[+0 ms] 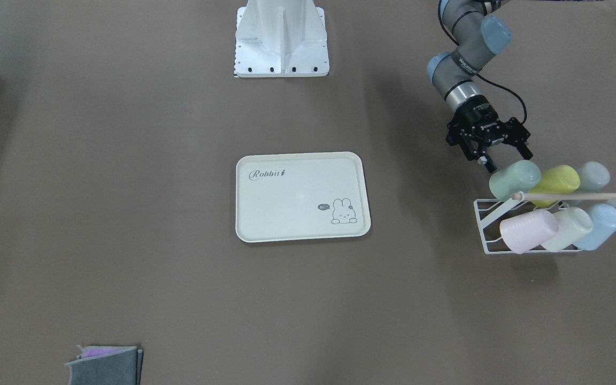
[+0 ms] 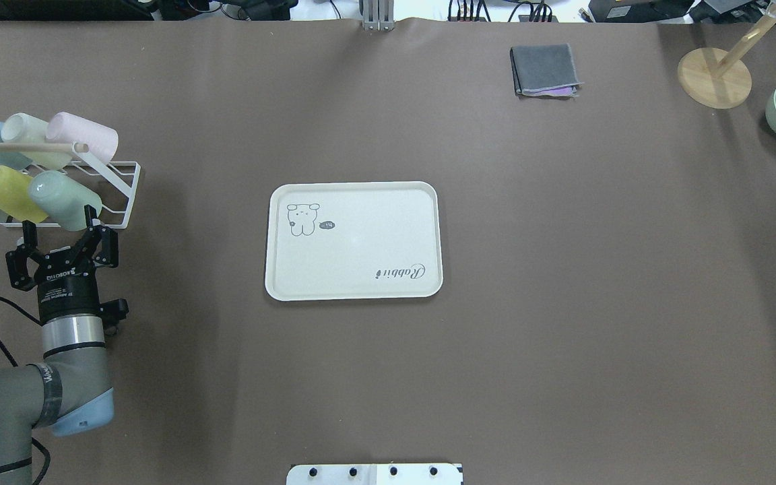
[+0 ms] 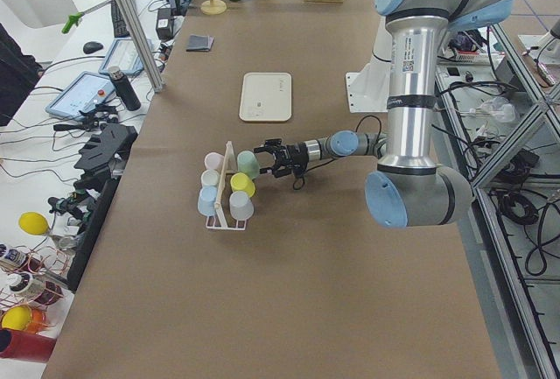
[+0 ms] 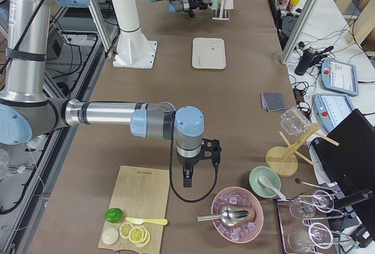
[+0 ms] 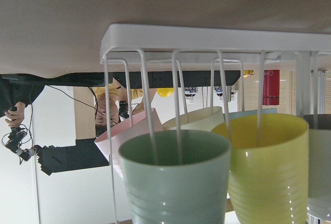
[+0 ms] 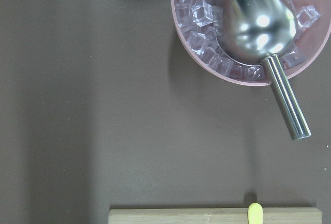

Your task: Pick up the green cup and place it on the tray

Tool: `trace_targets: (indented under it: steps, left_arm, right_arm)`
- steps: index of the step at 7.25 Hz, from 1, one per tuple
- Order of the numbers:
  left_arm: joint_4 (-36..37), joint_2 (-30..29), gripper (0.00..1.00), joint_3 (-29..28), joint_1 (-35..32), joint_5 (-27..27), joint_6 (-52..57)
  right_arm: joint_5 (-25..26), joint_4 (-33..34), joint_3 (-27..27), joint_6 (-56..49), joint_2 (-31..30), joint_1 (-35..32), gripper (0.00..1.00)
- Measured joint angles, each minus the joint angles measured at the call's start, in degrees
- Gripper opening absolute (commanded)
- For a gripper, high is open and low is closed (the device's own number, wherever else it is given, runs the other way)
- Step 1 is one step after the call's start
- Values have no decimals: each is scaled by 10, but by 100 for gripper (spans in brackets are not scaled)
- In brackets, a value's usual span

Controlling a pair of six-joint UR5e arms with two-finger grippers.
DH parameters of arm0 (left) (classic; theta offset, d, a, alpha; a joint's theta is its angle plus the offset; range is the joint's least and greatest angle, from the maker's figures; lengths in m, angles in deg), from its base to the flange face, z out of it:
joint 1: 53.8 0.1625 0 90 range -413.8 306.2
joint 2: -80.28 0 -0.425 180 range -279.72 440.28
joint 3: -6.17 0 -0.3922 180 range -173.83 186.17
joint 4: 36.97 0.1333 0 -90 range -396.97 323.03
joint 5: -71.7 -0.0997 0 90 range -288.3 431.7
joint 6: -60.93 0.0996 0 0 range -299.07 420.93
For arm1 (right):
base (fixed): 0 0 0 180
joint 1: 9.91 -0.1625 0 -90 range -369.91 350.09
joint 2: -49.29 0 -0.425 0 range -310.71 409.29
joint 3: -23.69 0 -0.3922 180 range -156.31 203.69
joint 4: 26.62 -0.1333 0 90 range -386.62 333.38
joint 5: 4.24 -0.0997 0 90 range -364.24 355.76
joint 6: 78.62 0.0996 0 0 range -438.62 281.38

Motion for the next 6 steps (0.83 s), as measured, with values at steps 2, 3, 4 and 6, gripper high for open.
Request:
trace_targets:
  steps: [2, 3, 4, 6]
  left_arm:
    - [-7, -1, 97, -4, -8, 13, -1]
    - [-9, -2, 97, -6, -13, 17, -1]
    - [-12, -3, 97, -8, -17, 18, -1]
    - [-14, -13, 97, -20, -20, 18, 0]
  right_arm:
    - [-17, 2, 0, 40, 0, 0, 100]
    - [-27, 1, 1, 65, 0, 0, 100]
    - [-35, -2, 1, 82, 1, 0, 100]
    - [-39, -3, -1, 89, 8, 3, 100]
